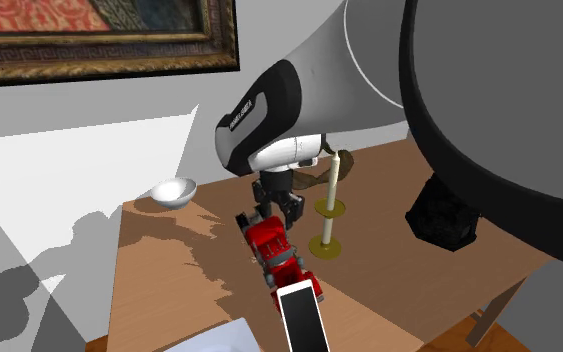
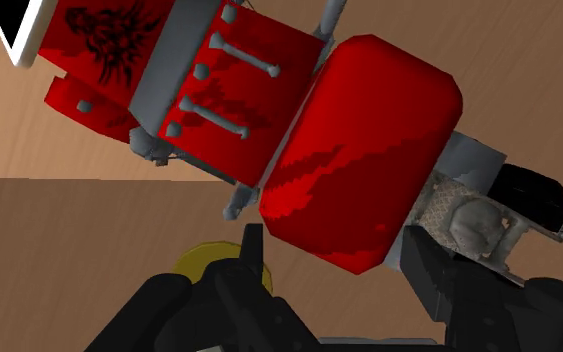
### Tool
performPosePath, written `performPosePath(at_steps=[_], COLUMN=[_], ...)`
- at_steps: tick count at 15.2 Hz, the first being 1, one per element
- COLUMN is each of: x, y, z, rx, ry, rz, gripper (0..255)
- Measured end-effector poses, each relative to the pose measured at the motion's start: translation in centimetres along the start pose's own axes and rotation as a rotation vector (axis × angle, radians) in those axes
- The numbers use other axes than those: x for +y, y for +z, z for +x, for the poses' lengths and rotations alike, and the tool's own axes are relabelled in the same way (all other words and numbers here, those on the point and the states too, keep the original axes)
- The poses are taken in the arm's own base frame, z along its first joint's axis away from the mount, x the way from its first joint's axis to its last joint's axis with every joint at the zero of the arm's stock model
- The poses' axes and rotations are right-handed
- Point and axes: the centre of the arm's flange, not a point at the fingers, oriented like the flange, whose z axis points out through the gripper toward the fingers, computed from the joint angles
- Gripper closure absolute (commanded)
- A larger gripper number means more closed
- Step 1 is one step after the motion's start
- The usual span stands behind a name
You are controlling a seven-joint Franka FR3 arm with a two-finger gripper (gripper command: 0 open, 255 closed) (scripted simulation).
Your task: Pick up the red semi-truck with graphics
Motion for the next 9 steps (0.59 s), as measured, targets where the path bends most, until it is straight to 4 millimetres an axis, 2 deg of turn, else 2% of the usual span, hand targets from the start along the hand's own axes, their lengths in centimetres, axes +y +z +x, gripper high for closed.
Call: performPosePath(at_steps=[9], x=[0.0], y=[-4.5], z=[0.3], rx=[0.000], ry=[0.000], rz=[0.000], gripper=[255])
